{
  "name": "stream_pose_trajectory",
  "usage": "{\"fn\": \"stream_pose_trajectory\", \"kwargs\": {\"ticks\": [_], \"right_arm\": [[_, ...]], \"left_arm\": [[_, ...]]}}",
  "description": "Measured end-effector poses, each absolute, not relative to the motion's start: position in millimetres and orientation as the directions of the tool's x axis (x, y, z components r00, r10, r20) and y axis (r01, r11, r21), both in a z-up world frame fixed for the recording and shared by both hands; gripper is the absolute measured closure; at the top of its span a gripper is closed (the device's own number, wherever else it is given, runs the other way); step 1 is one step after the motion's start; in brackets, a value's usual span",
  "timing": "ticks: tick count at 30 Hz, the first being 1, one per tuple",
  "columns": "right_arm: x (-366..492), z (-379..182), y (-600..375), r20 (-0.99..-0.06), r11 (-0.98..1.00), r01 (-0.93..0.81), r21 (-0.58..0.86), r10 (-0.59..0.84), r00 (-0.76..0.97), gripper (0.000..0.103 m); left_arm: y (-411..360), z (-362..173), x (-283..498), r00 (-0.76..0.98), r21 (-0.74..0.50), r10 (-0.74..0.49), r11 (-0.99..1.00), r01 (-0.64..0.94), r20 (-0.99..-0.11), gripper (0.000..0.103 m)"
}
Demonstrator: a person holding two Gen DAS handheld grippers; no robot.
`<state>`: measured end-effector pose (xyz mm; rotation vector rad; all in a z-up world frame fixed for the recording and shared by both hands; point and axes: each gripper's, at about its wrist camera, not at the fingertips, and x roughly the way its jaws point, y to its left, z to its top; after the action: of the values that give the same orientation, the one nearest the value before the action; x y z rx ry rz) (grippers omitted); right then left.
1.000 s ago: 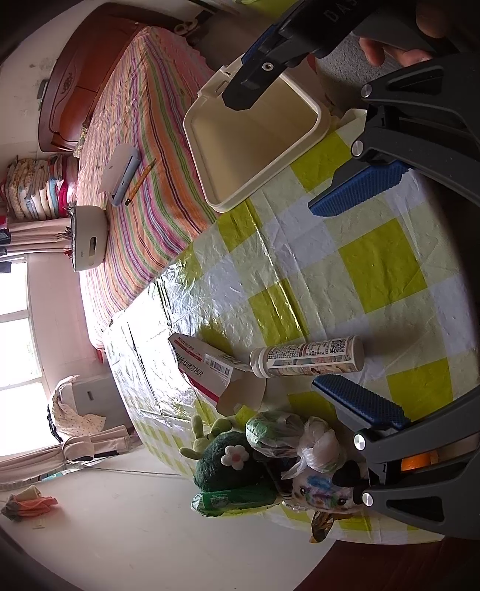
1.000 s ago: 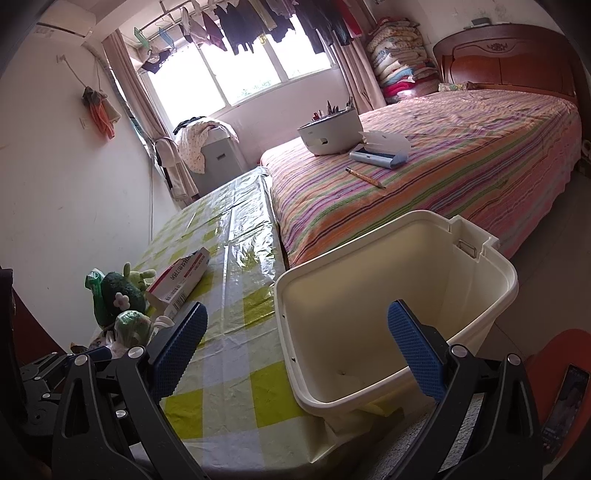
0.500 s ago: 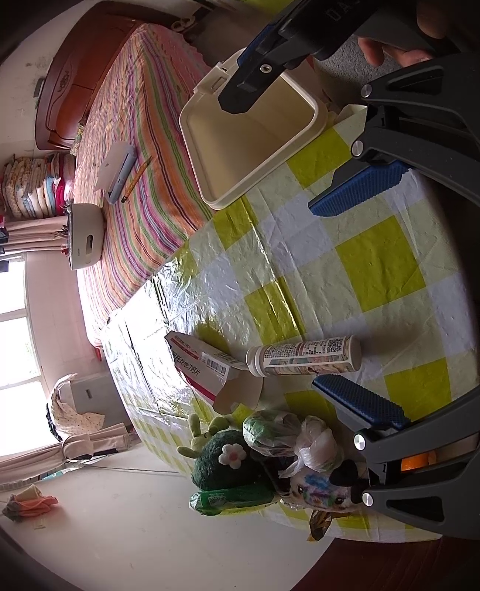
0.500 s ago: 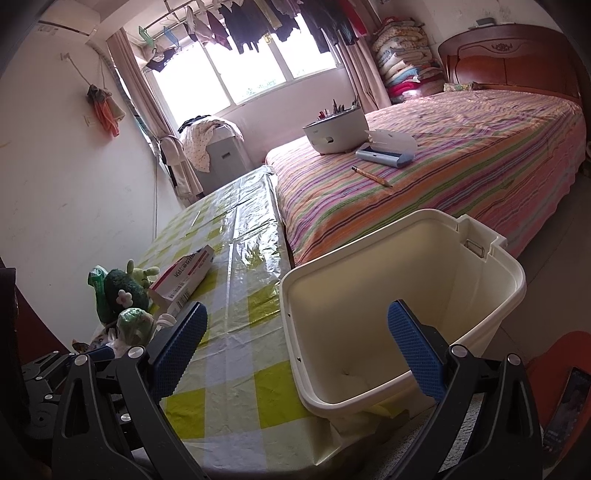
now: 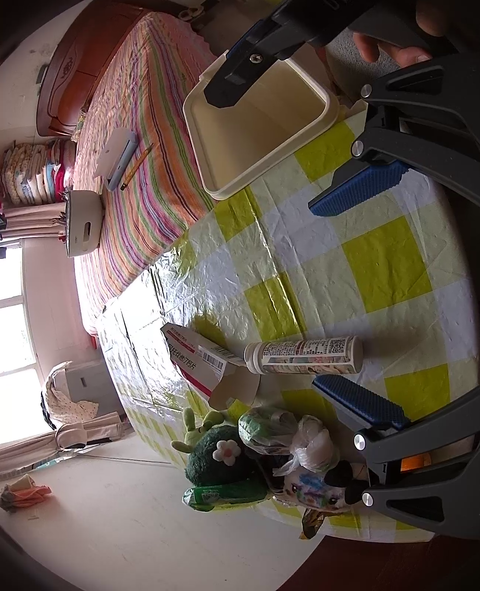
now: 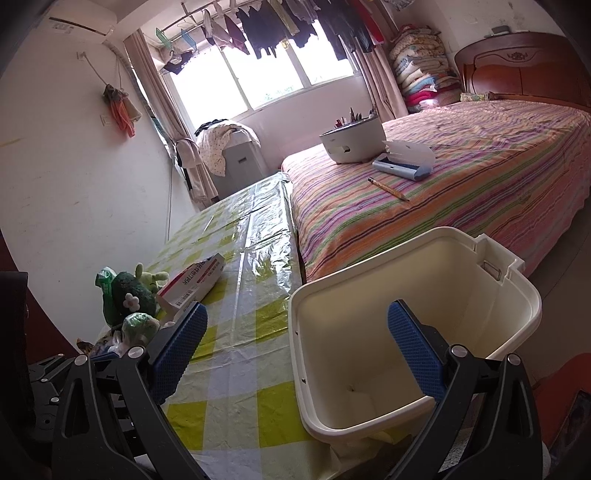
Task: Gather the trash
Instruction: 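Move both tools toward the cluttered checked table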
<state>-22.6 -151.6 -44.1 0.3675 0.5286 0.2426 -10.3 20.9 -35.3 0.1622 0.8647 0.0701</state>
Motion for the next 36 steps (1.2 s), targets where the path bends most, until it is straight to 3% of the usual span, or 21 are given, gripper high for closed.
{"fn": "stream_pose_trajectory", "kwargs": {"ticks": [36], "right_arm": [[-24.5,-49.7,-140.5,-0.442,0.902,-0.170,0.396,0.350,0.826,0.006]], "left_arm": [[38.9,-36.9,-29.0,0.638,0.152,0.149,0.987,-0.051,-0.755,0.018]]}}
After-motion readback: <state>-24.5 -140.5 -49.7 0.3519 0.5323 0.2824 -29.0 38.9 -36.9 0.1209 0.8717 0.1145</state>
